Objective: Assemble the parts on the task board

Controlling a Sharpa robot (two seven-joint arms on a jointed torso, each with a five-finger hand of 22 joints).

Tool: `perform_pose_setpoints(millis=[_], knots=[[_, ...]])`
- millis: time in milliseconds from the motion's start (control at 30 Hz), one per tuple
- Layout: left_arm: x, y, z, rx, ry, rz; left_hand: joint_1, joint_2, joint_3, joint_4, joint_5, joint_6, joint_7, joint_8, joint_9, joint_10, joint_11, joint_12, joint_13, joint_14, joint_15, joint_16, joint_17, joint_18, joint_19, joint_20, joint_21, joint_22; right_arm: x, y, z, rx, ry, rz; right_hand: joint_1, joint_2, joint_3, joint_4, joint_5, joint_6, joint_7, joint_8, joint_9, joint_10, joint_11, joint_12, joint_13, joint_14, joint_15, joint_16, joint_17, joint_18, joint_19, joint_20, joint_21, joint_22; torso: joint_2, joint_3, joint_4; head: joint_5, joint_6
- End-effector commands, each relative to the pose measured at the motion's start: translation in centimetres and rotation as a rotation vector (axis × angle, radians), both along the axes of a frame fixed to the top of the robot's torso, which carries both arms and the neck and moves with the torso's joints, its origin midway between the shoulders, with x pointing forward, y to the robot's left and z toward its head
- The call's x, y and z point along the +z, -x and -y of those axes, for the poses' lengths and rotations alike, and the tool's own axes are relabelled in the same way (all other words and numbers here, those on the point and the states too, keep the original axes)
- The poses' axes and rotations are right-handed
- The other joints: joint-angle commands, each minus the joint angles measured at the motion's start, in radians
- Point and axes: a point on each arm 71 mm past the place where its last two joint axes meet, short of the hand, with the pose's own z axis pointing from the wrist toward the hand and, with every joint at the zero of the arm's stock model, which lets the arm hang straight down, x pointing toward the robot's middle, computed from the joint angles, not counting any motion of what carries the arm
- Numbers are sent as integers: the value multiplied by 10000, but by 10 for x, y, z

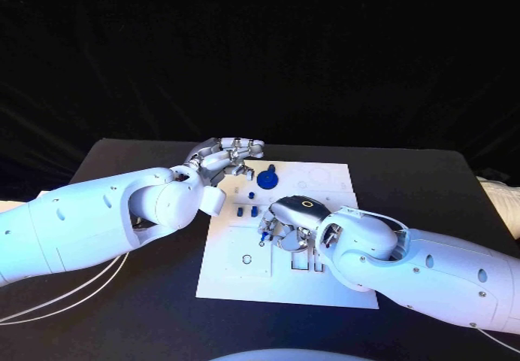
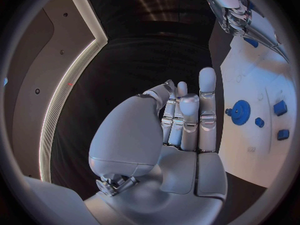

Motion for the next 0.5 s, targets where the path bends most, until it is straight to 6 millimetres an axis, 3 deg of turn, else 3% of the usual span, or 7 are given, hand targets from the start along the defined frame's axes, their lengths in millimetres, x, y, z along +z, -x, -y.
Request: perform_pose_setpoints(millis=[33,500], knots=[[1,0,3,-194,59,62,-11,40,-55,-25,33,-75,23,70,16,-81,-21,53,17,-79,-24,-36,-10,120,-69,10,-61,-11,-3,3,-3,341,212,-18,-89,41,-51,2,34,40,55,8,13,18,86,-70,-7,161,11,8,-11,-81,32,21,1,-11,0,0,-15,16,-20],[1,0,2,-207,63,59,-2,43,-56,-34,35,-83,21,82,20,-89,-22,66,22,-93,-23,-48,-32,128,-85,11,-110,-41,-10,3,-5,289,394,-226,-149,39,-105,9,35,25,71,-11,19,-3,105,-105,-8,144,18,-13,-35,-69,-8,40,-45,-94,5,-5,0,35,-74]])
